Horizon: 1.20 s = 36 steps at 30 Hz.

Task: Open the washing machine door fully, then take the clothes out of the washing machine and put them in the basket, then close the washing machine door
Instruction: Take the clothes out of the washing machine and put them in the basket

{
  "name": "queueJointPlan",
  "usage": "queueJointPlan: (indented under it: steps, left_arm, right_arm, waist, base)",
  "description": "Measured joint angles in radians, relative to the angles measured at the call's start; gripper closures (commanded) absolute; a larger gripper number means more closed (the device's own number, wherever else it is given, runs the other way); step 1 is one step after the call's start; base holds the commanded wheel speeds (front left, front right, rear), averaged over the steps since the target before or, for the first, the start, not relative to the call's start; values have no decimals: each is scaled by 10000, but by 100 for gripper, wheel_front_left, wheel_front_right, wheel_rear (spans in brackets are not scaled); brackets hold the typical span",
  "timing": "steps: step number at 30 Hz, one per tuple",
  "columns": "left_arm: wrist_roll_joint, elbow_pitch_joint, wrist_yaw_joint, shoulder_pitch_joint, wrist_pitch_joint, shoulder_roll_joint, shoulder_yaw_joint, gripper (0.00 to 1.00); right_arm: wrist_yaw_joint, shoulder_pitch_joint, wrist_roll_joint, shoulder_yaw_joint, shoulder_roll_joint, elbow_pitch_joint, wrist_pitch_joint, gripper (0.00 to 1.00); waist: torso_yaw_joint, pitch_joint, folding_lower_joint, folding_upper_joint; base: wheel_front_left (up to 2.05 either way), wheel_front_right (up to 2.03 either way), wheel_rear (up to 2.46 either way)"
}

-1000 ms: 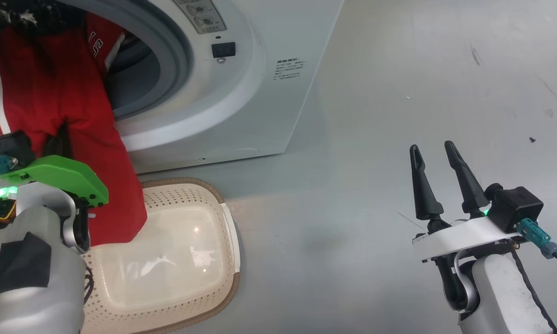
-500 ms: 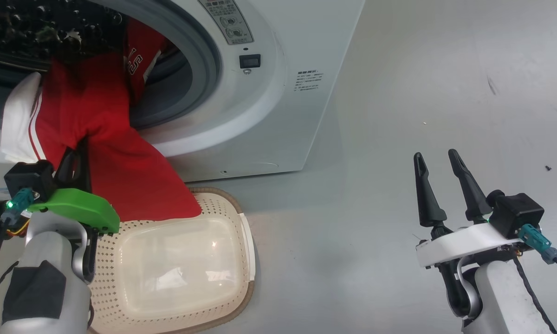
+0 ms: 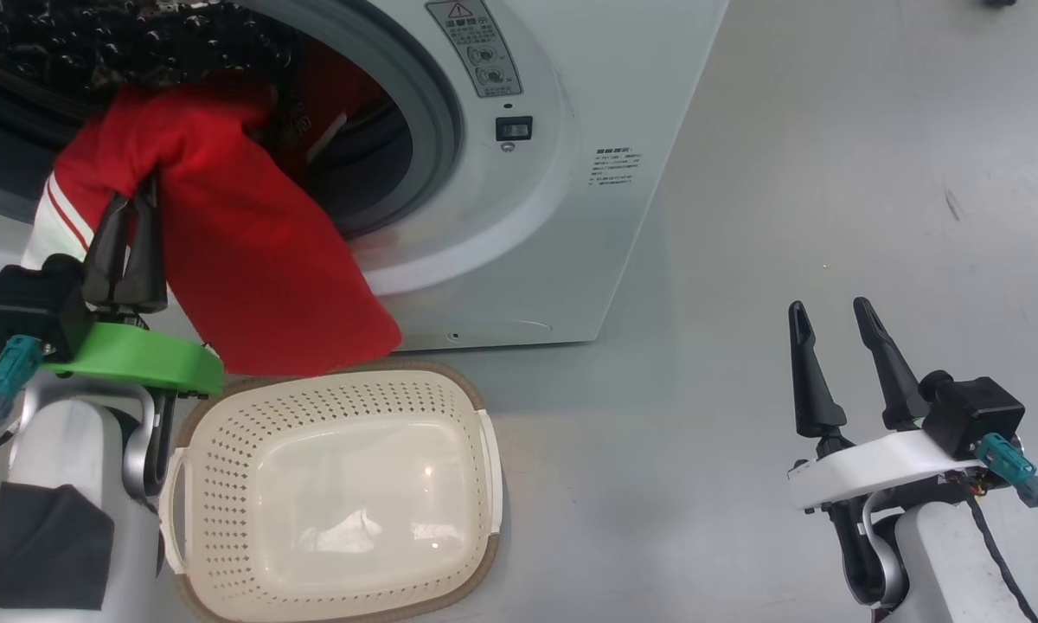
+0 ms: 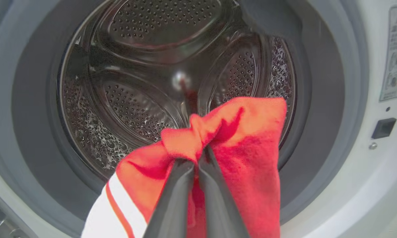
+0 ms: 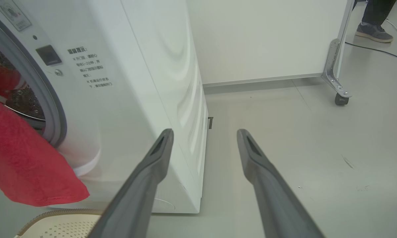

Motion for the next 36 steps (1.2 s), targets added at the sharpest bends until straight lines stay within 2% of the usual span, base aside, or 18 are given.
queueJointPlan:
  steps: [6,18,28,36]
  left_arm:
    - [255,-558,-82,872,0,245,-165,100]
    - [305,-495,-286,2820,2,347,-1127,100]
    - [272,495,-295,3452,673,522,-1939,100]
    - [-81,1860,-316,3420,1394,483,-1971,100]
  right_arm:
    - [0,21,-2,77,10,8,0,0]
    - [0,171,-2,86,15,12,2,0]
    - [2,167,-19,309,21,-40,2,0]
    - [2,139,-94,483,21,-165,17,0]
  waist:
    - [143,-129,0,0]
    - [183,-263,0,0]
    - [55,-104,0,0]
    - [-176,274,0,0]
  base:
    - [0,0,0]
    - [0,0,0]
    - [0,0,0]
    - [0,0,0]
